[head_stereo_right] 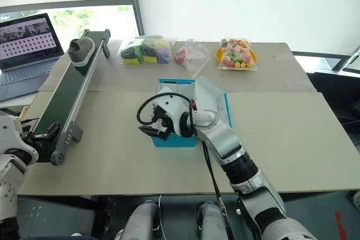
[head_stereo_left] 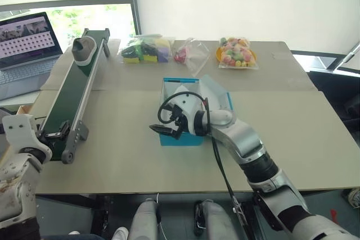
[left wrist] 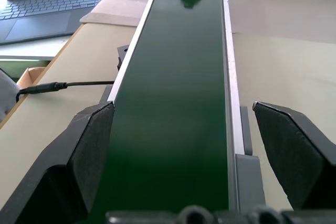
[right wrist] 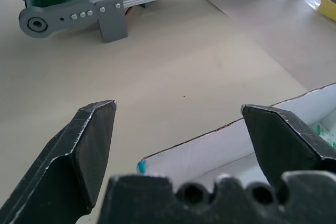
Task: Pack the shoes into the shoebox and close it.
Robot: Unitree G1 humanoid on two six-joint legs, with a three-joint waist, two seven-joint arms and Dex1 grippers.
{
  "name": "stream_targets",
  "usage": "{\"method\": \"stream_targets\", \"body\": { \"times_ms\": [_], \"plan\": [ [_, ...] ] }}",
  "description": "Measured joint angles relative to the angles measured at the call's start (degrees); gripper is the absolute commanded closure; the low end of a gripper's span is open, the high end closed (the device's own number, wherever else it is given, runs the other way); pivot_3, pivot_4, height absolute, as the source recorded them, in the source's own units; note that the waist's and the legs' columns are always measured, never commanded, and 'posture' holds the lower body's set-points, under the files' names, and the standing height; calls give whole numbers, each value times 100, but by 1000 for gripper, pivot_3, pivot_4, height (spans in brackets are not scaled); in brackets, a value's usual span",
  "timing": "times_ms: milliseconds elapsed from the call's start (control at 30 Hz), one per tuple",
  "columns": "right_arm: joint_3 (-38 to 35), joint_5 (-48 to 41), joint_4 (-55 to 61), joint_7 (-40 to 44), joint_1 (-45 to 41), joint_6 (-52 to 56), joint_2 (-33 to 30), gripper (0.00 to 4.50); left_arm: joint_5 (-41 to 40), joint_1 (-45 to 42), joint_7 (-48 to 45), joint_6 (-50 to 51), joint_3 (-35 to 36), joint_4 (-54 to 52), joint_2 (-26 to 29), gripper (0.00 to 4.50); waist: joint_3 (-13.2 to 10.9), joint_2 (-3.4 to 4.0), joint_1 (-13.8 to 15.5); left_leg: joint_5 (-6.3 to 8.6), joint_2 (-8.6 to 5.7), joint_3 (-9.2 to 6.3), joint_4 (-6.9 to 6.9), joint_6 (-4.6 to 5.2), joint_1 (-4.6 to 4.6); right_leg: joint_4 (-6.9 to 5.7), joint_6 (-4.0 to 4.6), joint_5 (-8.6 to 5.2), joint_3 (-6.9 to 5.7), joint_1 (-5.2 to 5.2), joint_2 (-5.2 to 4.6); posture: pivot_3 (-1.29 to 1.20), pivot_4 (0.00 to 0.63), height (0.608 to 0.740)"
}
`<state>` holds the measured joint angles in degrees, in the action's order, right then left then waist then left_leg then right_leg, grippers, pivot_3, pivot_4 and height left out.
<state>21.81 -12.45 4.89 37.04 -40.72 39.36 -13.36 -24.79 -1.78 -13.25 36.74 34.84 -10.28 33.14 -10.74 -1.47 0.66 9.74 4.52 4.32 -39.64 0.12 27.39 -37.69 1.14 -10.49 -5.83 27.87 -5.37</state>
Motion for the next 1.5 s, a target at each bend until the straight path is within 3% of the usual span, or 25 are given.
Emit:
{"method": "stream_targets", "body": {
  "times_ms": [1500],
  "plan": [
    [-245, -26, 373, -226, 139, 402, 122, 14, 206, -263, -119, 77, -56, 737, 132, 0, 0, 0, -2, 5, 22, 42, 3, -8, 0, 1, 3, 3, 0, 22, -5, 0, 150, 681]
  ]
}}
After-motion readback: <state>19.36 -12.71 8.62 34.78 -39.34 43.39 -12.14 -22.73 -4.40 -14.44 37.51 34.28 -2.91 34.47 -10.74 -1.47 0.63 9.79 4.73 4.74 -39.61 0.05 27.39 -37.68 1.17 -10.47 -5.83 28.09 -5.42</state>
